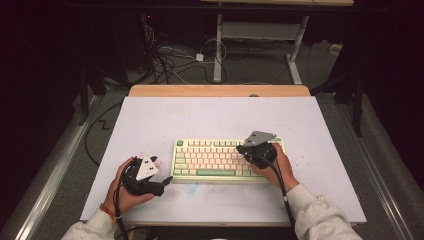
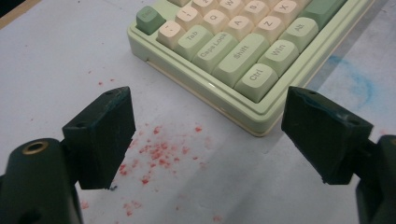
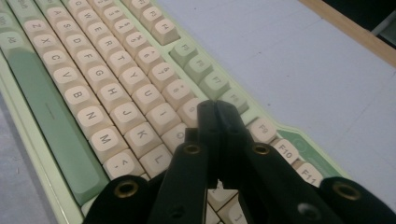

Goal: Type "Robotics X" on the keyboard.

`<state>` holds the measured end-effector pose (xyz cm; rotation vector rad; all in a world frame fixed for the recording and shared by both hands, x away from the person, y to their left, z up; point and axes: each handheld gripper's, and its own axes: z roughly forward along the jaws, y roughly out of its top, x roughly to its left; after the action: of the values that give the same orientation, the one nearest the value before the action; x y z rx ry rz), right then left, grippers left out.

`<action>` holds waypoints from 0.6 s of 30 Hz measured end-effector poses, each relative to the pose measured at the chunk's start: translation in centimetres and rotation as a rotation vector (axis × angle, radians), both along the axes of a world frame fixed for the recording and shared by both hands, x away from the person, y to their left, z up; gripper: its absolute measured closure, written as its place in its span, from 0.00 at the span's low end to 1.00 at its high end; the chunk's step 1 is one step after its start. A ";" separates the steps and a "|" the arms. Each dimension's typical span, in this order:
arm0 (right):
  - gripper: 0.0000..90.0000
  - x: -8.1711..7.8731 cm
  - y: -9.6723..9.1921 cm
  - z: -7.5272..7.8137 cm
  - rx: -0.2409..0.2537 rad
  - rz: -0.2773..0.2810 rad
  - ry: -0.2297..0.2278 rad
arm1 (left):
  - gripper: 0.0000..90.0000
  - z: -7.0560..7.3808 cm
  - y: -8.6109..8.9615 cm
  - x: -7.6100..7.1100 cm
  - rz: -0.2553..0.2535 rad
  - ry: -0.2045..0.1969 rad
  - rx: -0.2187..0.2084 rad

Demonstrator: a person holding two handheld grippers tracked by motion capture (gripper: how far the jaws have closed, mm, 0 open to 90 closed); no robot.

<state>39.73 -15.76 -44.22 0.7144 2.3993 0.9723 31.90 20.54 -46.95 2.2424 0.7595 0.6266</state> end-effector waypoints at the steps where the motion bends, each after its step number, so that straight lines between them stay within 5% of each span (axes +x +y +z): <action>1: 1.00 -0.1 0.3 -0.2 -0.006 0.009 0.002 | 0.18 0.0 0.0 0.0 0.001 0.002 -0.001; 14: 1.00 0.2 1.8 -1.4 -0.063 0.038 0.022 | 0.19 -0.1 -0.2 0.0 -0.017 0.006 0.008; 18: 1.00 -0.1 1.5 -1.0 -0.034 0.030 0.005 | 0.19 -0.1 -0.1 0.1 -0.013 0.006 0.002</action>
<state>39.67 -14.29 -45.20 0.6705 2.4317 0.9402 31.98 20.45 -47.03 2.2501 0.7473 0.6149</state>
